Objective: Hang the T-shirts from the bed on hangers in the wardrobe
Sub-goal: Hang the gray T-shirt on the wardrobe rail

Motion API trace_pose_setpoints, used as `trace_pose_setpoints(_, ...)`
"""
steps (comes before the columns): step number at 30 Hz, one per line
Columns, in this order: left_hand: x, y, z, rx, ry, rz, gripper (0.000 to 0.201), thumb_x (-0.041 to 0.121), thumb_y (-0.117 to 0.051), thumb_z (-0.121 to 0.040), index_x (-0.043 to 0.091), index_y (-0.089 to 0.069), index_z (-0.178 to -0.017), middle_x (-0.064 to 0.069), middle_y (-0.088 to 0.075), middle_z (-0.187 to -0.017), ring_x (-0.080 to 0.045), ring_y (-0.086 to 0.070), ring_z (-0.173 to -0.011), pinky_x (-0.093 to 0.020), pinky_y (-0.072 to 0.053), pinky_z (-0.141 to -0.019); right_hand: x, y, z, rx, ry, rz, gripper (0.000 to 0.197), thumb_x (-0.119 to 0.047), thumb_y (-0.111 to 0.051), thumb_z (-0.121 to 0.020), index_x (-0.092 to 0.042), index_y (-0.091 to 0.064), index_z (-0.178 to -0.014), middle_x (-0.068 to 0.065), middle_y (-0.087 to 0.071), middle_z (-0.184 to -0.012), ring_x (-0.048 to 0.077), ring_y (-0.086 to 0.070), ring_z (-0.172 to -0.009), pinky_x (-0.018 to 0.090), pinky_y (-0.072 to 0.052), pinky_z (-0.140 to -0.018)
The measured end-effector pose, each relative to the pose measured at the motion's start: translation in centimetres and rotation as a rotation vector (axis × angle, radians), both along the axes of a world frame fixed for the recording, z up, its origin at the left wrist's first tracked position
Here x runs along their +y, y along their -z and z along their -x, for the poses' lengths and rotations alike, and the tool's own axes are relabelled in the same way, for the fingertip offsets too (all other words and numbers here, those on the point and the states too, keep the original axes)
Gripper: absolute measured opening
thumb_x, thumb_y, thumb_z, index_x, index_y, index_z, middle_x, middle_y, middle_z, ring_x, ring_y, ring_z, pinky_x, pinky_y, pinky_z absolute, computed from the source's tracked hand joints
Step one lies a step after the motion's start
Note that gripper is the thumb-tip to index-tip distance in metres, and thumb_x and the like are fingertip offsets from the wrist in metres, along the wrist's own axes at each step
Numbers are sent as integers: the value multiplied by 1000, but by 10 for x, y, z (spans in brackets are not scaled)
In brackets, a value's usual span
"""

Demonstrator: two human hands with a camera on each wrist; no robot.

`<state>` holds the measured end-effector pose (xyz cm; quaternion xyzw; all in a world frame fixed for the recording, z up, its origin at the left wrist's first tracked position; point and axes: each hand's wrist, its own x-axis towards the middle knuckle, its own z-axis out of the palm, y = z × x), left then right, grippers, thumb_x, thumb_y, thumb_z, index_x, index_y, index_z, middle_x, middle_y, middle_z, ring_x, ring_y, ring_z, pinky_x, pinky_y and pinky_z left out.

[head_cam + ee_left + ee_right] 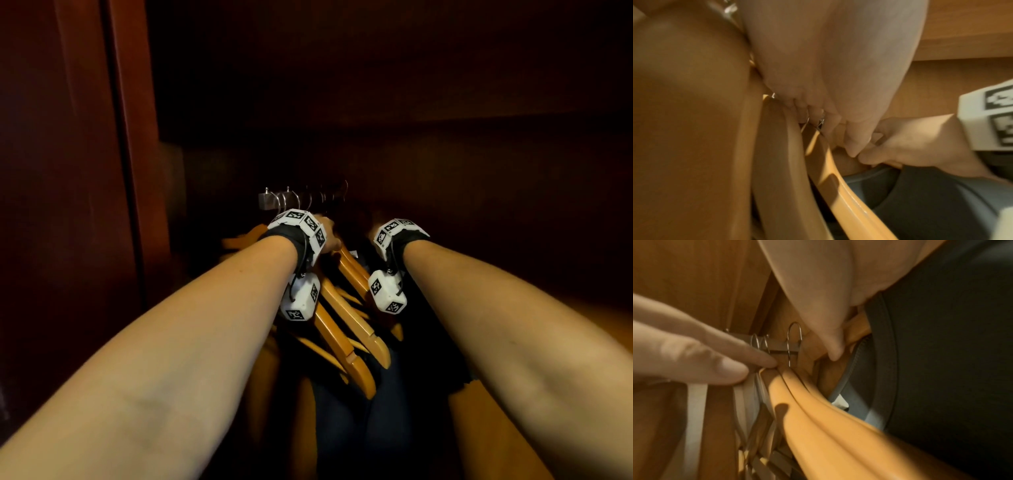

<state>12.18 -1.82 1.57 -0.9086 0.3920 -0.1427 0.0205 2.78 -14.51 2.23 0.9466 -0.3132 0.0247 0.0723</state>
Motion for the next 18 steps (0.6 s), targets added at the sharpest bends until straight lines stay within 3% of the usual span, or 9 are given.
trace_pose_setpoints(6,-1,5,-2,-40,0,-5,66,54,-53,-91,20,-43,-146,-11,-43,-146,-35,-47,-130,-50,-43,-104,6,3,-9,160,-5,78,102,-16,-75,-86,-25,-7,-161,13,-5,-167,50,-26,-144,67,-40,-103)
trace_pose_setpoints(8,-2,6,-4,-40,-5,-6,67,55,-54,-90,21,-42,-147,-11,-41,-148,-36,-46,-131,-51,-42,-105,0,7,-17,112,6,75,88,-23,-71,-91,-24,-16,-160,12,-21,-163,47,-36,-140,63,-43,-103)
trace_pose_setpoints(10,-1,4,-4,-30,-11,-19,68,55,-54,-90,21,-41,-148,-11,-40,-149,-36,-45,-132,-51,-42,-105,-2,9,-19,130,8,73,46,-30,-57,-101,-16,-42,-143,11,-49,-133,41,-51,-125,59,-47,-102)
trace_pose_setpoints(11,-1,3,-4,-28,-14,-27,69,56,-54,-90,21,-41,-148,-11,-40,-149,-37,-45,-132,-52,-42,-105,-6,12,-23,162,10,64,30,-29,-51,-104,-13,-48,-129,8,-51,-111,37,-55,-115,56,-48,-101)
trace_pose_setpoints(12,-2,3,-4,-30,-12,-32,69,57,-54,-89,22,-41,-148,-11,-40,-148,-37,-45,-131,-52,-42,-105,-9,14,-24,194,8,90,28,-29,-47,-106,-11,-49,-127,5,-49,-99,34,-56,-109,55,-49,-101)
trace_pose_setpoints(13,-2,3,-3,-35,-11,-40,69,57,-54,-89,23,-41,-147,-11,-41,-147,-38,-46,-130,-53,-43,-104,-10,16,-25,215,-3,103,30,-32,-44,-107,-13,-50,-130,3,-50,-99,33,-56,-108,56,-49,-100)
trace_pose_setpoints(16,-2,6,-4,-53,-11,-52,70,59,-53,-88,31,-36,-150,-11,-38,-149,-39,-44,-131,-54,-44,-102,-15,28,-35,176,-14,120,40,-37,-52,-103,-22,-47,-140,7,-55,-132,38,-57,-119,58,-49,-98)
trace_pose_setpoints(18,-2,9,-5,-67,-6,-64,71,60,-53,-88,37,-30,-151,-11,-33,-153,-38,-38,-136,-55,-42,-105,-13,30,-38,145,-25,111,41,-33,-54,-101,-22,-45,-140,8,-54,-136,38,-58,-118,56,-50,-98)
